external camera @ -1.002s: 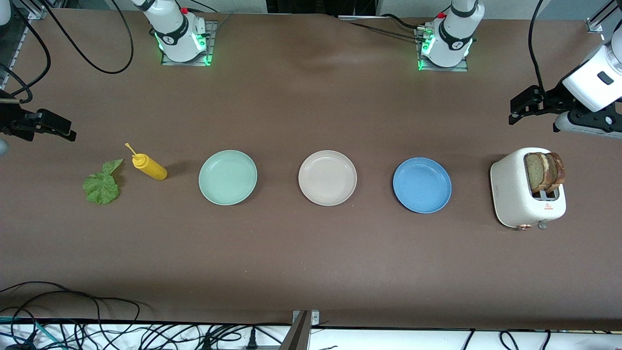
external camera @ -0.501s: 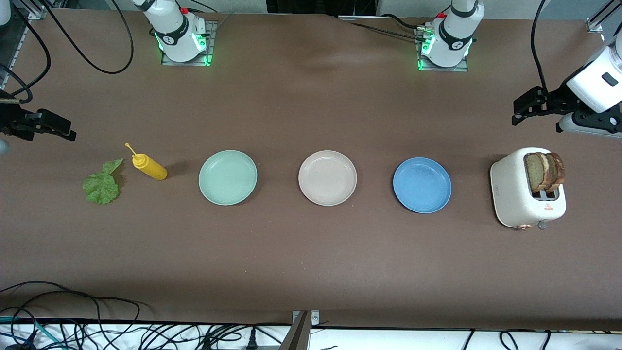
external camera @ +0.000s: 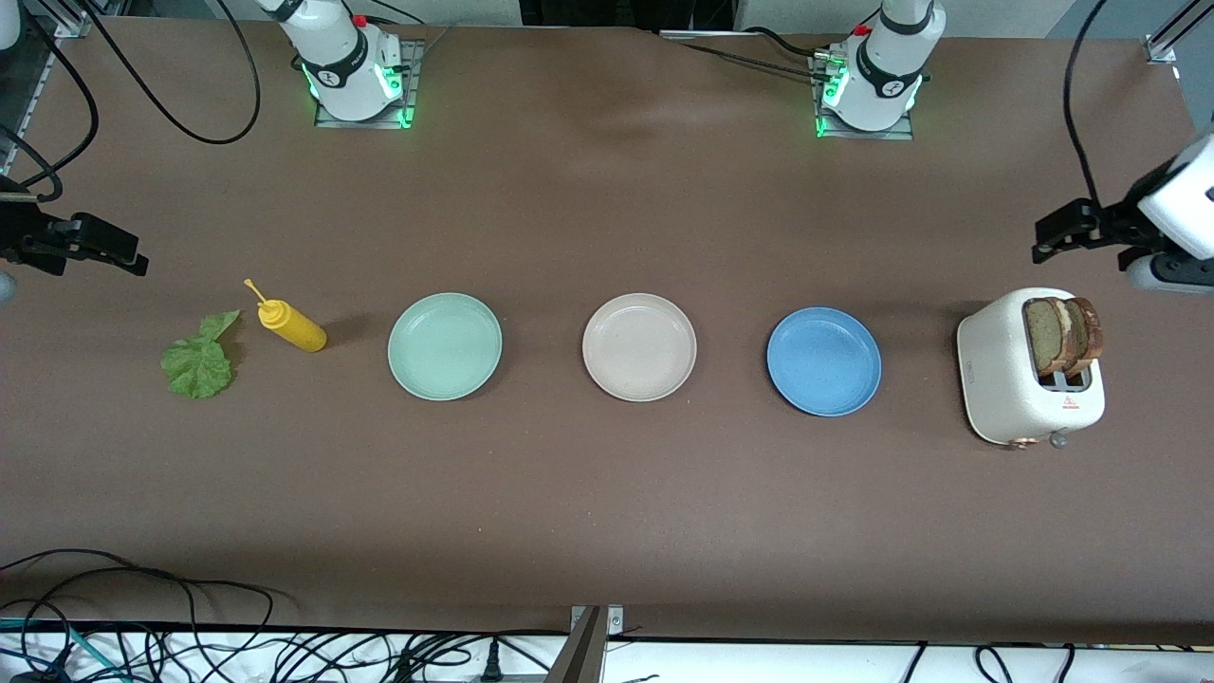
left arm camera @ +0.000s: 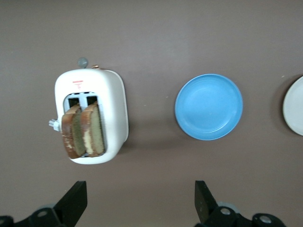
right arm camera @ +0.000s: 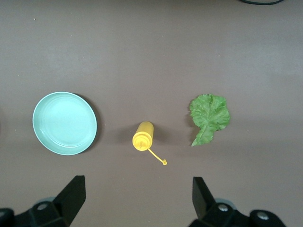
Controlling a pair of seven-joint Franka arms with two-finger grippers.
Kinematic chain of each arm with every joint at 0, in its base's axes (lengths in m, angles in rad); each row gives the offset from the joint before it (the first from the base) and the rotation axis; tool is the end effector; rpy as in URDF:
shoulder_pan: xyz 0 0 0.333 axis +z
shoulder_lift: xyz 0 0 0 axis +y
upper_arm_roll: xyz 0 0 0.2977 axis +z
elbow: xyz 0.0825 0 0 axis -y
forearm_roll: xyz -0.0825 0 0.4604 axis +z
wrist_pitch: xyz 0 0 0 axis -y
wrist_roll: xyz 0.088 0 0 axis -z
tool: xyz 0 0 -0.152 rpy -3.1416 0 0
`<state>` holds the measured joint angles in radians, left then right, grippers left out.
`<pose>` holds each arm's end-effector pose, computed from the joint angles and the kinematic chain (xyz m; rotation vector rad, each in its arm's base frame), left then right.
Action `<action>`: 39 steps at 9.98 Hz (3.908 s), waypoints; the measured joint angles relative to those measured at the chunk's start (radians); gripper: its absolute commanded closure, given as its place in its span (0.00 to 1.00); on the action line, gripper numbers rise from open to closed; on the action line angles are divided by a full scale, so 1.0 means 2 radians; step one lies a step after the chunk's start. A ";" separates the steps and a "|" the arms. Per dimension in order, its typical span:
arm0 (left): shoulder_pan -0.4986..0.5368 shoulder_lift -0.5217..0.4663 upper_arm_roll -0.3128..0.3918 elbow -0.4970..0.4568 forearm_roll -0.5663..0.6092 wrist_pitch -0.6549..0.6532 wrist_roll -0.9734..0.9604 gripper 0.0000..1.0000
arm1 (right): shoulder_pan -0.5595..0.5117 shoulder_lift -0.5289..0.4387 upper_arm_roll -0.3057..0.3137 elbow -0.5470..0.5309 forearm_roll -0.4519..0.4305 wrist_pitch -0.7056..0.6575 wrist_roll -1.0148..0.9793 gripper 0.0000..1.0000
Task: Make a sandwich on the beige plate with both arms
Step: 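Move the left gripper down over the bread slice in the toaster, then grasp the bread slice with the left gripper and lift it out, then carry the bread to the beige plate while the right gripper reaches the lettuce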
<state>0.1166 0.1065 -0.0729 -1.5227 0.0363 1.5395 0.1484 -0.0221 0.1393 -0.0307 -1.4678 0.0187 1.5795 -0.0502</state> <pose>0.6511 0.0358 0.5167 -3.1142 0.1638 0.1431 0.6692 -0.0315 0.5278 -3.1255 0.0043 0.0418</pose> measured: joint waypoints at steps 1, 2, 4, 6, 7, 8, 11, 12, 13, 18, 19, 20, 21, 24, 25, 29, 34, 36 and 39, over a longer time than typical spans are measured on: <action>0.020 0.011 0.001 -0.001 0.002 0.004 0.024 0.00 | 0.000 0.000 0.000 0.000 0.000 0.000 0.000 0.00; 0.044 0.028 0.002 -0.002 0.002 0.016 0.047 0.00 | 0.000 0.000 0.000 0.000 0.000 0.000 0.000 0.00; 0.076 0.078 0.003 -0.010 0.003 0.040 0.072 0.00 | 0.000 0.000 0.000 0.000 0.000 0.000 0.000 0.00; 0.082 0.119 0.002 -0.012 0.003 0.056 0.074 0.00 | 0.000 0.000 0.000 0.000 0.000 0.000 0.000 0.00; 0.080 0.125 0.000 -0.014 0.003 0.061 0.074 0.00 | 0.000 0.000 0.000 0.000 0.000 0.000 0.000 0.00; 0.080 0.125 -0.002 -0.022 0.004 0.072 0.074 0.00 | 0.000 0.000 0.000 0.000 0.000 0.000 0.000 0.00; 0.079 0.125 -0.003 -0.050 0.004 0.089 0.074 0.00 | 0.000 0.000 0.000 0.000 0.000 0.000 0.000 0.00; 0.080 0.124 -0.003 -0.063 0.004 0.102 0.073 0.00 | 0.000 0.000 0.000 0.000 0.000 0.000 0.000 0.00; 0.080 0.124 -0.003 -0.077 0.004 0.114 0.071 0.00 | 0.000 0.000 0.000 0.000 0.000 0.000 0.000 0.00; 0.080 0.123 -0.003 -0.100 0.011 0.122 0.055 0.97 | 0.000 0.000 0.000 0.000 0.000 0.000 0.000 0.00; 0.080 0.123 -0.003 -0.100 0.032 0.122 0.051 1.00 | 0.000 0.000 0.000 0.000 0.000 0.000 0.000 0.00; 0.080 0.121 -0.004 -0.100 0.049 0.122 0.045 1.00 | 0.000 0.000 0.000 0.000 0.000 0.000 0.000 0.00; 0.080 0.118 -0.004 -0.100 0.055 0.122 0.038 1.00 | 0.000 0.000 0.000 0.000 0.000 0.000 0.000 0.00; 0.080 0.110 -0.004 -0.099 0.055 0.117 0.029 1.00 | 0.000 0.000 0.000 0.000 0.000 0.000 0.000 0.00; 0.080 0.107 -0.004 -0.095 0.055 0.106 0.028 1.00 | -0.001 0.000 0.000 0.000 0.000 0.000 0.000 0.00; 0.079 0.095 -0.008 -0.026 0.056 0.017 0.027 1.00 | -0.001 0.000 -0.001 0.000 0.000 0.000 0.000 0.00; 0.008 0.092 -0.013 0.052 0.056 -0.056 0.022 1.00 | -0.001 0.000 -0.018 0.000 0.026 -0.001 0.000 0.00; -0.021 0.092 -0.013 0.063 0.056 -0.065 0.017 1.00 | -0.001 0.000 -0.019 0.000 0.026 -0.001 0.000 0.00; -0.078 0.096 -0.021 0.064 0.051 -0.070 0.017 1.00 | -0.001 0.000 -0.031 0.000 0.026 -0.001 -0.019 0.00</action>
<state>-0.0391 0.2982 -0.1146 -1.3939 0.1393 1.3996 0.1821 -0.0243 0.1399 -0.0937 -1.4680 0.0705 1.5783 -0.0883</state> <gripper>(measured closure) 0.916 0.000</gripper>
